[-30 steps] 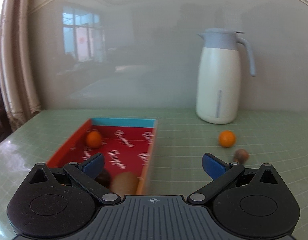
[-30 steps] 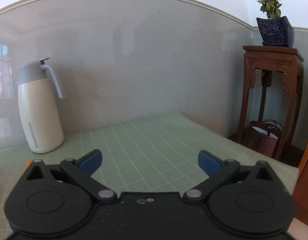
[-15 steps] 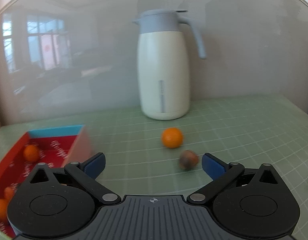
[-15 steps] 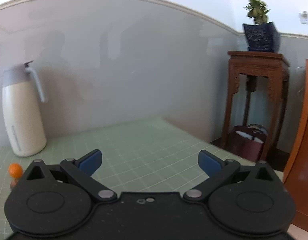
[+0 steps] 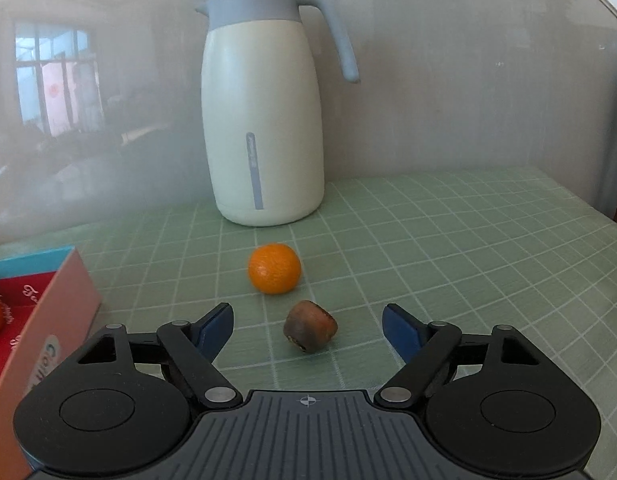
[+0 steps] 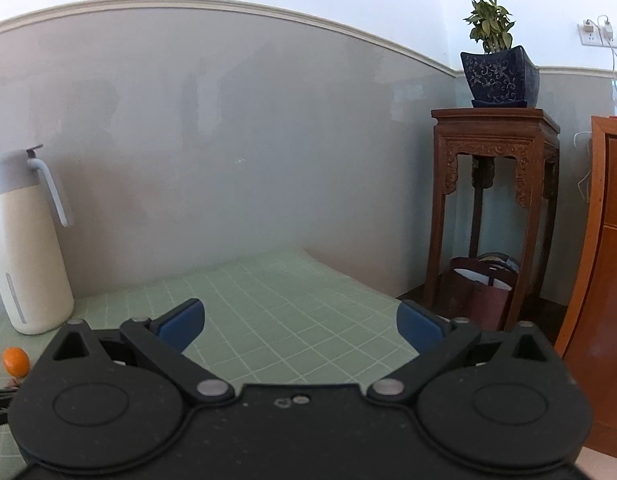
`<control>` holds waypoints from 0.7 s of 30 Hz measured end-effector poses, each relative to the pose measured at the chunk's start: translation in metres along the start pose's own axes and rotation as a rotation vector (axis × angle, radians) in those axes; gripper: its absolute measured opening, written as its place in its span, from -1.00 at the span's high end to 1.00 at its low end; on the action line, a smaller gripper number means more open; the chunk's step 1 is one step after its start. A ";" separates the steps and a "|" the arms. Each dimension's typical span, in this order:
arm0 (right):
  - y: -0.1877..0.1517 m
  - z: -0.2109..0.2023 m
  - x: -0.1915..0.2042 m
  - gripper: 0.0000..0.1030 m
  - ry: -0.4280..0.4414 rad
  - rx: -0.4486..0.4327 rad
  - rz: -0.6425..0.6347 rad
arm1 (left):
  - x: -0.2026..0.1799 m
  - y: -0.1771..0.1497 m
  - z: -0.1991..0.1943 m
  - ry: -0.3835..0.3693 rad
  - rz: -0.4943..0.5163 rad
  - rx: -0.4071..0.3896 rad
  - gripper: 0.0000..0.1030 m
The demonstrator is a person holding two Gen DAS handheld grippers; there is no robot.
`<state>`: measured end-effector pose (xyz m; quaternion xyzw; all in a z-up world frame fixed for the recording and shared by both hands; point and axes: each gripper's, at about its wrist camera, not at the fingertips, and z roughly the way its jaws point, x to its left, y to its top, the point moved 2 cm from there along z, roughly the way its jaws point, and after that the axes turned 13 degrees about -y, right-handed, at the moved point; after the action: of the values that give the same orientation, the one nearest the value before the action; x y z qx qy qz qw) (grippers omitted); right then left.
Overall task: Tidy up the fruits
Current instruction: 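Close the left gripper on the small brown nut, then carry the nut into the red box and open the left gripper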
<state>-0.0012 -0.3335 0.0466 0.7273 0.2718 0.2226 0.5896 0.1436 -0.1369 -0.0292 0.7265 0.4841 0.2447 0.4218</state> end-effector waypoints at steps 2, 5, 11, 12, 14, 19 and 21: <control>0.001 0.000 0.001 -1.00 0.013 0.001 0.008 | 0.000 0.000 0.003 -0.011 0.001 0.006 -0.51; 0.001 -0.001 0.003 -1.00 0.028 0.001 0.014 | 0.001 0.000 0.009 -0.035 -0.014 0.028 -0.16; 0.001 0.000 0.006 -1.00 0.050 0.018 0.016 | 0.008 -0.001 0.017 -0.043 -0.042 0.048 0.36; 0.001 0.000 0.007 -1.00 0.050 0.020 0.017 | 0.008 -0.001 0.017 -0.046 -0.047 0.048 0.36; 0.001 -0.001 0.007 -1.00 0.051 0.017 0.020 | 0.009 -0.001 0.017 -0.047 -0.053 0.048 0.36; -0.001 0.001 0.011 -1.00 0.054 0.025 0.012 | 0.012 0.000 0.011 -0.027 -0.054 0.024 0.36; -0.001 0.002 0.012 -1.00 0.053 0.027 0.006 | 0.013 0.002 0.007 -0.022 -0.048 0.015 0.36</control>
<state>0.0092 -0.3268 0.0453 0.7298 0.2883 0.2400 0.5716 0.1549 -0.1279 -0.0322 0.7204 0.4987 0.2228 0.4273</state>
